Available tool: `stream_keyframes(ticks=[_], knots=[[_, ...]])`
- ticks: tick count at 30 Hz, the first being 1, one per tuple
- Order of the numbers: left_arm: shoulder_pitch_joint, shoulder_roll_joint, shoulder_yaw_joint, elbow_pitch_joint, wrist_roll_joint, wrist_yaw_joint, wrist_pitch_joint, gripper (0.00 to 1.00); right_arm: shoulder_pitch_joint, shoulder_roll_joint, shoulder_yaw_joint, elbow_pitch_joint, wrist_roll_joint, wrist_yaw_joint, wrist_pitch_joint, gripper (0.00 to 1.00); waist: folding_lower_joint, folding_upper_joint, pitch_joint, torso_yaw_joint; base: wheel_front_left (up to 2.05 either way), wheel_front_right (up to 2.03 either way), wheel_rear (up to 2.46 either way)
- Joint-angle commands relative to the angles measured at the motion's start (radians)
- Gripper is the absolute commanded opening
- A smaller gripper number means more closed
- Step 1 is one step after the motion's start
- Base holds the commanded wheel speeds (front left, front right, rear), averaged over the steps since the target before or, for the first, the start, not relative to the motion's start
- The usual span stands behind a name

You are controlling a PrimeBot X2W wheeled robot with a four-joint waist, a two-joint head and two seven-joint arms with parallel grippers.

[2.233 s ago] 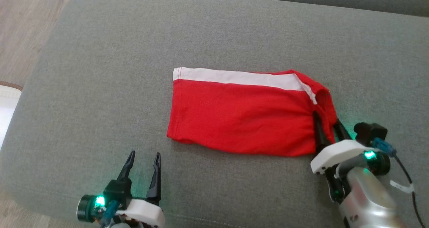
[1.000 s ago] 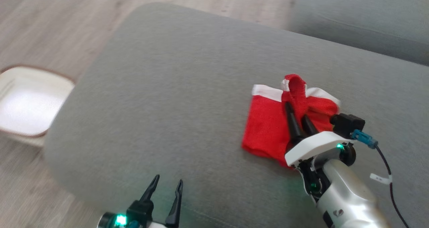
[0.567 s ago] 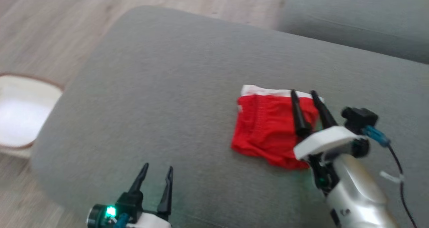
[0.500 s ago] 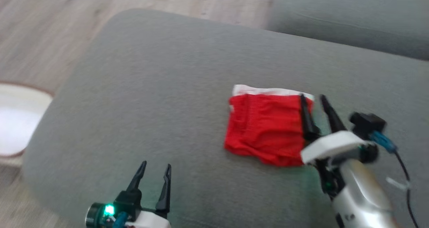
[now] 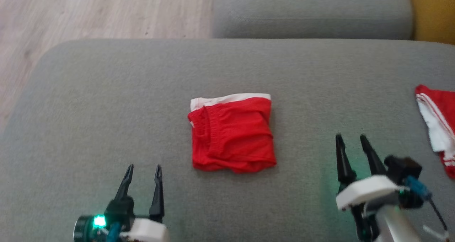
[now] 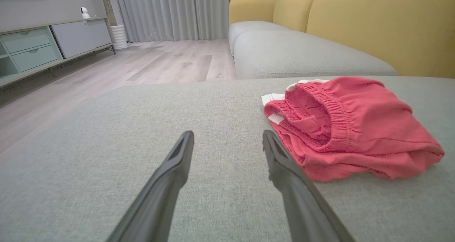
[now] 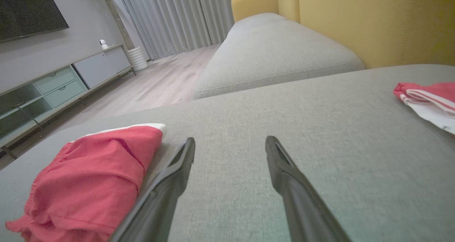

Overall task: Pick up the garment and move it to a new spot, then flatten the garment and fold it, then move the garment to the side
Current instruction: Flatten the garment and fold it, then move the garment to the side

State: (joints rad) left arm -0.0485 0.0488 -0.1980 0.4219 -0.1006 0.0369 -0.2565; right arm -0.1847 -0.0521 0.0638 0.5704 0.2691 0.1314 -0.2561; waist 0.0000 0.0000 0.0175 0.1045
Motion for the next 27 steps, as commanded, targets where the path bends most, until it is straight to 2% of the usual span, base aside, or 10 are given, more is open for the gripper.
stream_keyframes(ticks=[1, 7, 13, 20, 27], knots=[[0.012, 0.001, 0.045, -0.041, 0.019, 0.011, -0.005, 1.0, 0.01, 0.002, 0.028, -0.037, -0.005, -0.001, -0.006, 1.0, 0.0, 0.0, -0.02, -0.027, 0.0, 0.0, 0.0], [0.063, 0.001, 0.06, -0.064, 0.02, 0.017, -0.005, 1.0, 0.053, 0.002, 0.049, -0.048, 0.016, -0.001, -0.006, 1.0, 0.0, 0.0, -0.025, -0.045, 0.0, 0.0, 0.0], [0.043, 0.001, 0.035, -0.071, 0.024, 0.004, -0.005, 1.0, 0.026, 0.002, 0.098, -0.045, 0.048, -0.001, -0.006, 1.0, 0.0, 0.0, 0.006, -0.021, 0.0, 0.0, 0.0], [-0.002, 0.001, -0.03, -0.071, 0.005, -0.017, -0.005, 1.0, -0.124, 0.002, 0.191, 0.002, 0.107, -0.001, -0.006, 1.0, 0.0, 0.0, 0.072, 0.07, 0.0, 0.0, 0.0], [-0.02, 0.001, -0.078, -0.048, -0.011, -0.027, -0.005, 1.0, -0.254, 0.002, 0.218, 0.165, 0.17, -0.001, -0.006, 1.0, 0.0, 0.0, 0.123, 0.19, 0.0, 0.0, 0.0]])
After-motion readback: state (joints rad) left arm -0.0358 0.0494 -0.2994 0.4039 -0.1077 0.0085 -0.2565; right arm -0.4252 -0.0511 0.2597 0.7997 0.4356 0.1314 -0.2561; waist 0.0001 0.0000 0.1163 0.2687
